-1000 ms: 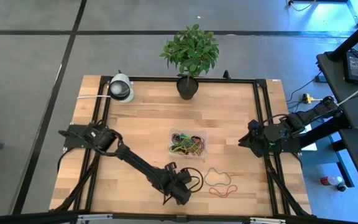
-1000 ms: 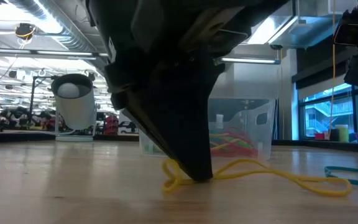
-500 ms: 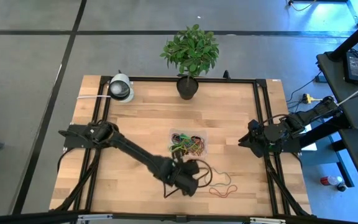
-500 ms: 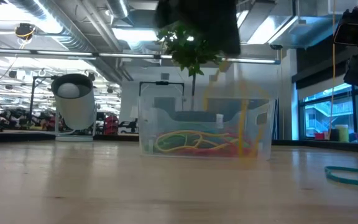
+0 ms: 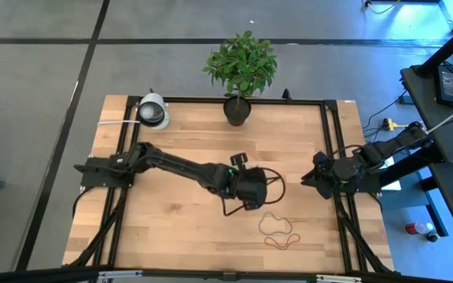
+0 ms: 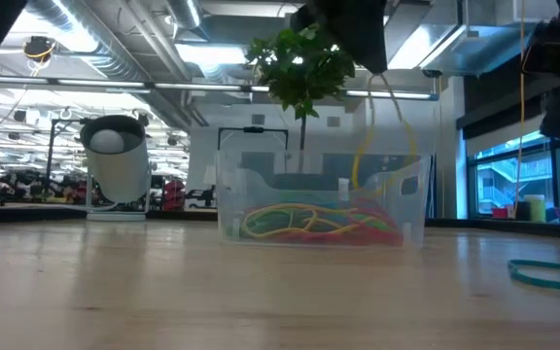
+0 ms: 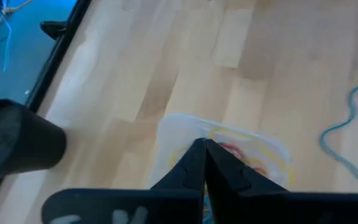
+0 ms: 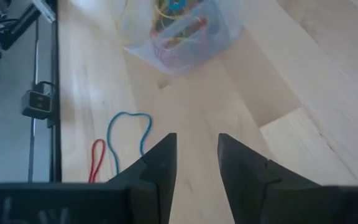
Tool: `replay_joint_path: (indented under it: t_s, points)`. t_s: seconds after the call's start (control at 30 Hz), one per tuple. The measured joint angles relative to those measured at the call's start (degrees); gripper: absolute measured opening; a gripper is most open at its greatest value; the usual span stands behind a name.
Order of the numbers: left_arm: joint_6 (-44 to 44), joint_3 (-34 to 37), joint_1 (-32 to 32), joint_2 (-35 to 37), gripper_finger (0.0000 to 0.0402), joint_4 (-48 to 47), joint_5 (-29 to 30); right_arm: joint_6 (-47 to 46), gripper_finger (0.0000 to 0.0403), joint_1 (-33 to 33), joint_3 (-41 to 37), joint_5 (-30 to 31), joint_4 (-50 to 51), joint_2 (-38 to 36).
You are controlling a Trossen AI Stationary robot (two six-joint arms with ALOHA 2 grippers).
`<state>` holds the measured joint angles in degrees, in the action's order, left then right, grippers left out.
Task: Pick and place rubber bands into bin
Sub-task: Put the yellow rubber band into the bin
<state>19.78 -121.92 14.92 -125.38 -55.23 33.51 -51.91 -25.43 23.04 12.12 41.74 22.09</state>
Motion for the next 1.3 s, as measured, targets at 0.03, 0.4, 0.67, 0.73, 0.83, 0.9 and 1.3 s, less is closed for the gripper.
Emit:
replay_joint_path:
  t_s: [0.03, 0.4, 0.67, 0.73, 0.83, 0.9, 1.3]
  points:
    - [-0.52, -0.41, -0.47, 0.00, 0.0002, -0.66, -0.01, -0.59, 0.0119, 0.00, -0.58, 0.00, -0.10, 0.02]
    - [-0.67, -2.50, -3.00, 0.00, 0.0001, -9.58, 2.07, -6.33, 0.0120, 0.00, -6.57, -1.23, -2.14, 0.02]
    - [5.00, -2.50, -3.18, 0.00, 0.0002, -10.59, -1.41, -4.80, 0.0120, 0.00, -6.61, -1.23, -4.88, 0.02]
    - [7.85, -2.25, -2.94, 0.00, 0.0001, -10.19, -3.97, -4.82, 0.0120, 0.00, -6.61, -1.23, -4.93, 0.00]
    - [9.98, -2.18, -2.48, 0.00, 0.0002, -10.17, -7.87, -4.79, 0.0120, 0.01, -6.61, -1.22, -4.91, 0.00]
    - [10.09, -2.18, -2.09, -0.09, 0.0008, -10.09, -9.27, -4.77, 0.0120, 0.00, -6.61, -1.21, -4.89, 0.02]
    - [-15.73, -2.11, 3.12, -3.11, 0.0123, -10.95, -11.31, -4.61, 0.0119, 0.00, -6.61, -1.02, -4.82, 0.01]
